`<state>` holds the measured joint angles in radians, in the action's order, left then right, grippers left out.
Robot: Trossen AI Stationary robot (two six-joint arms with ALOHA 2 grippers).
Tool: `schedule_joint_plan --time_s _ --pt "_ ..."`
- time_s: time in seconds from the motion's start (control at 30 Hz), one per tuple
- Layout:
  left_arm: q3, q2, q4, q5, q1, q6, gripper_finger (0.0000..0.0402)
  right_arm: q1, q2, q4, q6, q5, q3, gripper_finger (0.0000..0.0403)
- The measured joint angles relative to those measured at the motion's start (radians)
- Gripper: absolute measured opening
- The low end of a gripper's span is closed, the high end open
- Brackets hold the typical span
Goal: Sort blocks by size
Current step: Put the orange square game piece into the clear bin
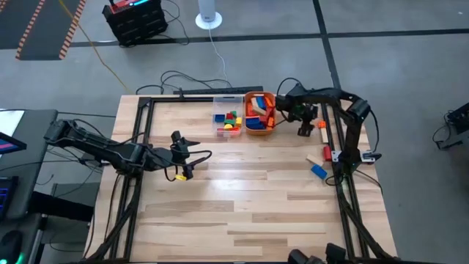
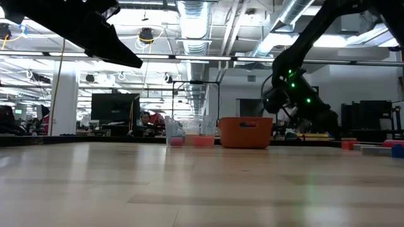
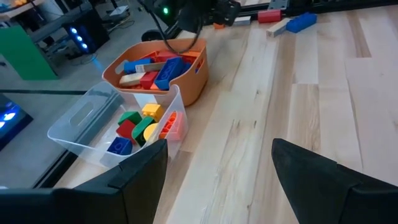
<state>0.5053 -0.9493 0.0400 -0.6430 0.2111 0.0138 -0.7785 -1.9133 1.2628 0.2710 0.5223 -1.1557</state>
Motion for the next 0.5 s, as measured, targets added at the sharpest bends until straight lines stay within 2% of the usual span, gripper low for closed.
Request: schedule_joint_plan --time_s 0.23,0.33,0.5 --pt "0.0 0.0 -0.005 0.0 0.0 0.004 0.028 -0.075 0.083 -0.007 -0.018 -0.038 -0.001 0.0256" --pt "0.0 0.0 -0.01 0.0 0.0 0.008 0.028 -0.115 0.085 0.006 -0.037 -0.039 -0.001 0.0256" --pt "0.0 0.0 -0.03 0.0 0.0 0.019 0.028 -0.113 0.06 -0.01 -0.036 -0.043 -0.003 0.0255"
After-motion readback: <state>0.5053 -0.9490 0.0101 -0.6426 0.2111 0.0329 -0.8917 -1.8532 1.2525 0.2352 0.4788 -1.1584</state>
